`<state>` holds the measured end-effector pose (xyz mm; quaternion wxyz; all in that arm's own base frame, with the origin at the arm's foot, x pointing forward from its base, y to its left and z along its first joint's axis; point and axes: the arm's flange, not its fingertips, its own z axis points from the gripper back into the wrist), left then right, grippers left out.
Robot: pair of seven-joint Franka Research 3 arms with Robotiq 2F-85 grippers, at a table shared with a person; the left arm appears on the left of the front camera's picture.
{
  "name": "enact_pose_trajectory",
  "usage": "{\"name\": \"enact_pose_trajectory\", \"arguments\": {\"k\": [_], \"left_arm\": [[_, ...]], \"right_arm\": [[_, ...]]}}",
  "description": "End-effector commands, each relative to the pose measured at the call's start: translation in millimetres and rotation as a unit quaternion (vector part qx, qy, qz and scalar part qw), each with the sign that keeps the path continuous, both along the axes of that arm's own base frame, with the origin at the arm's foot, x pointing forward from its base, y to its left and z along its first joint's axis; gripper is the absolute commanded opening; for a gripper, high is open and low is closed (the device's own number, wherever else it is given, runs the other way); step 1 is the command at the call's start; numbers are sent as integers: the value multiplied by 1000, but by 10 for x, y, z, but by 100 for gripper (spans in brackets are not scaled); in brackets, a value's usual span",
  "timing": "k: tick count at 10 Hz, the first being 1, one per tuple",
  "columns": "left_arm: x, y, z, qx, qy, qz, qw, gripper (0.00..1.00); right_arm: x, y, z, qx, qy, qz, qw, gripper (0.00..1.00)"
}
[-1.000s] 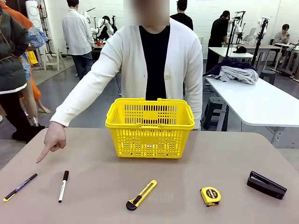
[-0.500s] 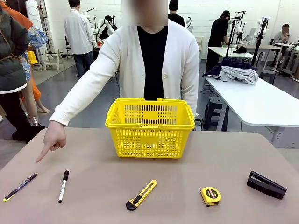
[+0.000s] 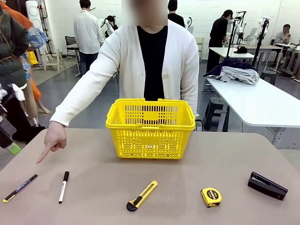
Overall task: Place the items the person wants into the basket.
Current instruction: Pick up the item the person points to and place it in the Market Basket.
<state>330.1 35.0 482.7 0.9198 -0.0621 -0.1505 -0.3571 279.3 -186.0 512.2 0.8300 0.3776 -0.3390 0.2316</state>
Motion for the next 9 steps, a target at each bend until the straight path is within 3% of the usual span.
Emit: {"name": "enact_pose_trajectory", "arguments": {"k": [1, 3, 7, 9], "left_arm": [[101, -67, -454, -13, 41, -5, 999, 100], [221, -87, -719, 2, 58, 4, 998, 100], [260, 8, -1101, 47, 56, 18, 997, 100], [270, 39, -1341, 52, 77, 17, 996, 100]], "right_arm": [[21, -9, 5, 7, -11, 3, 1000, 100], [21, -9, 5, 7, -11, 3, 1000, 100], [21, -9, 5, 7, -11, 3, 1000, 100], [21, -9, 5, 7, -11, 3, 1000, 100]]}}
